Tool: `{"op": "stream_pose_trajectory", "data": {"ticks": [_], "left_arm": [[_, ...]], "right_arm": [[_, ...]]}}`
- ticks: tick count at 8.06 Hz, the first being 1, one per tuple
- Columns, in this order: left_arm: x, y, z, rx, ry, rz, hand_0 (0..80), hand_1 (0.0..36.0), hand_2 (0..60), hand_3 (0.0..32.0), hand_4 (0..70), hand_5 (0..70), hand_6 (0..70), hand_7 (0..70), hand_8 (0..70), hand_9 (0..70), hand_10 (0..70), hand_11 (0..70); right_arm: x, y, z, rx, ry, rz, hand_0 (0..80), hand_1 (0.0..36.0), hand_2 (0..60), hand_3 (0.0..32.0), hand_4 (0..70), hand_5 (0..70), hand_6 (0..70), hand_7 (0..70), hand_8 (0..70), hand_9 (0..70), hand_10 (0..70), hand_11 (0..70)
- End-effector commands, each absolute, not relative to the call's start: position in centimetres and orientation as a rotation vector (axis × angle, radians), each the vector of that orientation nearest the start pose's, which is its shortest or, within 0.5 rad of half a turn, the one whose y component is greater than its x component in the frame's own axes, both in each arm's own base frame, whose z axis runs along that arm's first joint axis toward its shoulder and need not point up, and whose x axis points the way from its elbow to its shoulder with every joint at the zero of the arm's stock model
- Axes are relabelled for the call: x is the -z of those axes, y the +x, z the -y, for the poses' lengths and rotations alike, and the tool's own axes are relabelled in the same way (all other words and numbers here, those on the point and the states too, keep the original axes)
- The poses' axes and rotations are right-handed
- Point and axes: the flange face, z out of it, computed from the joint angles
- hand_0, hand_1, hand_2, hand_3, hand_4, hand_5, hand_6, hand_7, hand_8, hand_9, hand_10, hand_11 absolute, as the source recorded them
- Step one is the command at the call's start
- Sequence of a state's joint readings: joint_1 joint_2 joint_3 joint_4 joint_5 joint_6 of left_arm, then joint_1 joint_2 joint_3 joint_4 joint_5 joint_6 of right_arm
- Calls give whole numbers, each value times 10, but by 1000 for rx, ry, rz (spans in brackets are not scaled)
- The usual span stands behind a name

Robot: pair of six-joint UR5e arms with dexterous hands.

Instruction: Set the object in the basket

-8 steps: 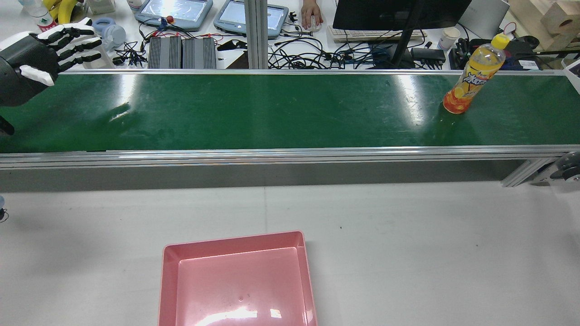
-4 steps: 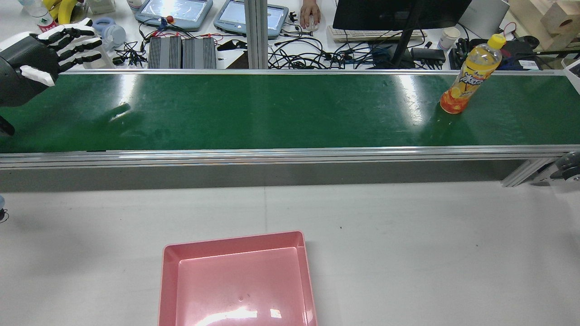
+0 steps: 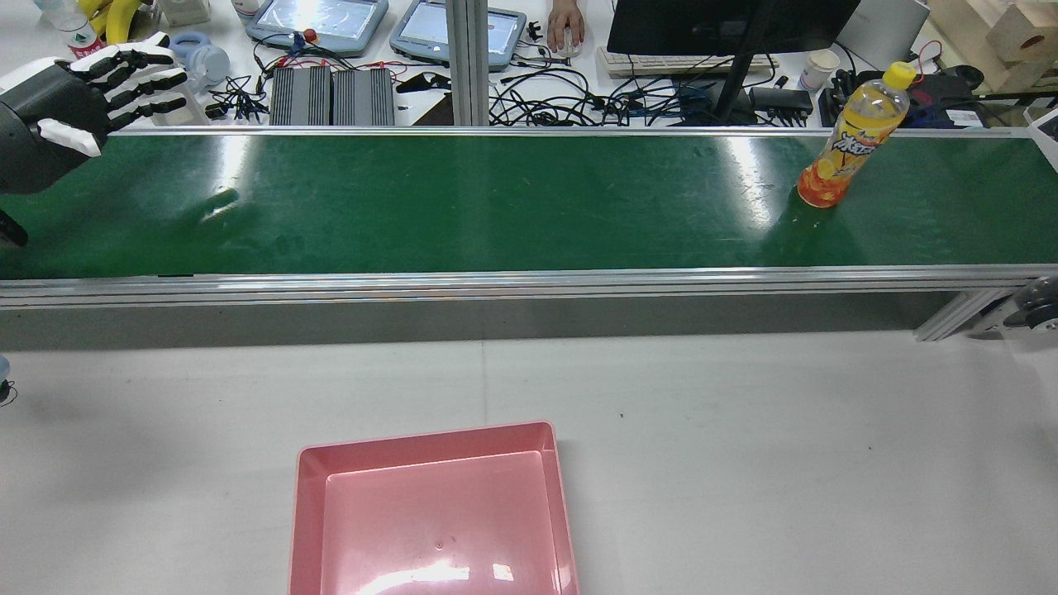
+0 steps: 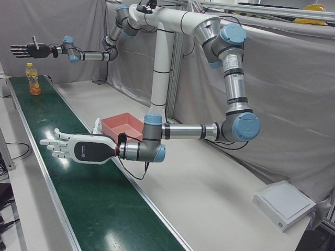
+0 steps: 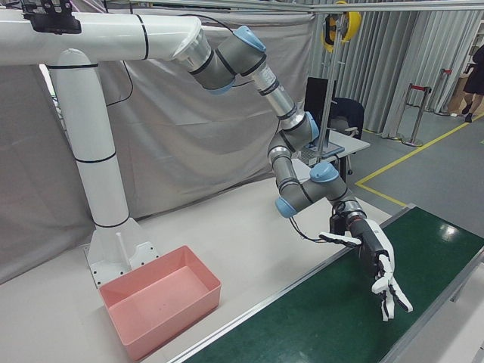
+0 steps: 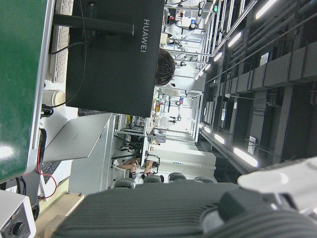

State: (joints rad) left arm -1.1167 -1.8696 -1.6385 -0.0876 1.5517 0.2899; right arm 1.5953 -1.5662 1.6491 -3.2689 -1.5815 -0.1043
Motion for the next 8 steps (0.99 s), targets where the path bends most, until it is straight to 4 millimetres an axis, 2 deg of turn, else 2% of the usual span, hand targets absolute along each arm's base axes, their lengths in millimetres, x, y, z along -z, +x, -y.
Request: {"op": "stream_pose_trajectory", "data": {"ticks": [1,8], "left_arm": [[-472,153,621,1398,-181,-2385,486,67,0,56,131,294,26,17,111,117,86,132],[-472,153,621,1400,-181,-2384,485,67,0,50,134,296,29,17,110,115,87,135]], "right_arm": [[-659,144,484,2316,-130,-2214,0,0,0,0,0,0,0,0,0,0,0,0],[-659,144,484,2316,-130,-2214,0,0,0,0,0,0,0,0,0,0,0,0]]}}
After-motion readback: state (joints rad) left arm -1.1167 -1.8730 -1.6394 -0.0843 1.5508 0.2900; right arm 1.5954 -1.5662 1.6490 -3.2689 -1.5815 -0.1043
